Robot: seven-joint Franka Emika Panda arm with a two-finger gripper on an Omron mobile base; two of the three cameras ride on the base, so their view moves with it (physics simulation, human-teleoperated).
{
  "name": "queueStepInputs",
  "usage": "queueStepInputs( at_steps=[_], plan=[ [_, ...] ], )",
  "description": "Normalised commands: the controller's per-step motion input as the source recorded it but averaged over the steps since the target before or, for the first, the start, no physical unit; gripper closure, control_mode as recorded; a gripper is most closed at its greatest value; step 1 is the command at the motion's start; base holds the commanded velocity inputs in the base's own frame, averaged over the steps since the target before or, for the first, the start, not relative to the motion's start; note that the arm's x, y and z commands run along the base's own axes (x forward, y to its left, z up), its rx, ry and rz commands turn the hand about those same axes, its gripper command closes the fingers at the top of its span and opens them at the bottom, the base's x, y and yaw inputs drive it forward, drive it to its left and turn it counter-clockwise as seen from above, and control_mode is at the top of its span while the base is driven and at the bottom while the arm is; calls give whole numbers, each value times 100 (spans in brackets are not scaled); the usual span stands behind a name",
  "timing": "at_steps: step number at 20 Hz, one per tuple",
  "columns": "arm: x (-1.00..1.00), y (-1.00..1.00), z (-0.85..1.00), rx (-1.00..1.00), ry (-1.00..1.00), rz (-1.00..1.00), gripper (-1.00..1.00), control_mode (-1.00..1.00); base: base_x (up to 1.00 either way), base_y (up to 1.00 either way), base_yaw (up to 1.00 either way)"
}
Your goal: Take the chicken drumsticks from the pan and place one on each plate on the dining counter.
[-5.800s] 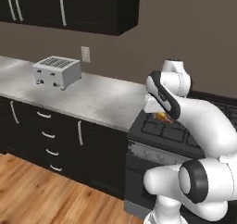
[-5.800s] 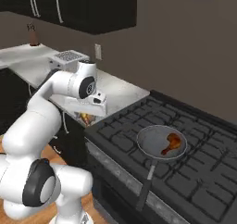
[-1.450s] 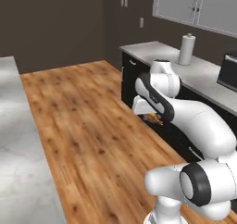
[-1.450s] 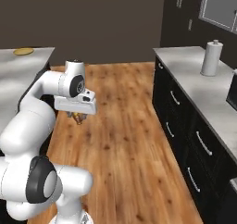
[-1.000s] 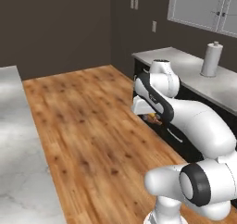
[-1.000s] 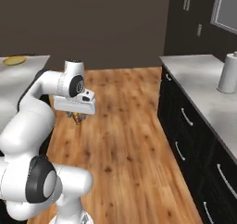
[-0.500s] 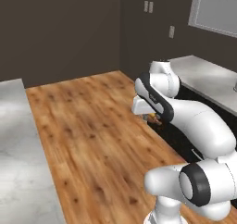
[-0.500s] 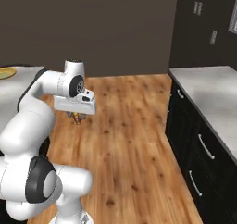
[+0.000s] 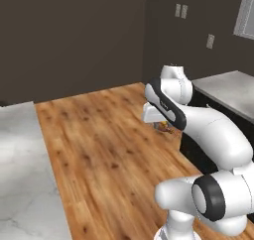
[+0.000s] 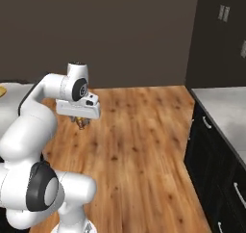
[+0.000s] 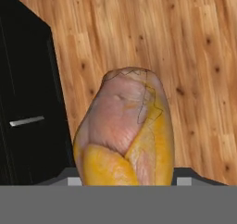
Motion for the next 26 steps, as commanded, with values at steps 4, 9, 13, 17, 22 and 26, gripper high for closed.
queueStepInputs(
  at_steps=[4,9,13,17,22,26],
  plan=[
    [0,0,0,0,0,0,100,100,100,7,13],
    [0,0,0,0,0,0,100,100,100,3,18],
    [0,0,0,0,0,0,100,100,92,0,44],
    [0,0,0,0,0,0,100,100,69,-3,67],
    [0,0,0,0,0,0,100,100,52,-9,79],
    [0,0,0,0,0,0,100,100,45,-16,86]
  ],
)
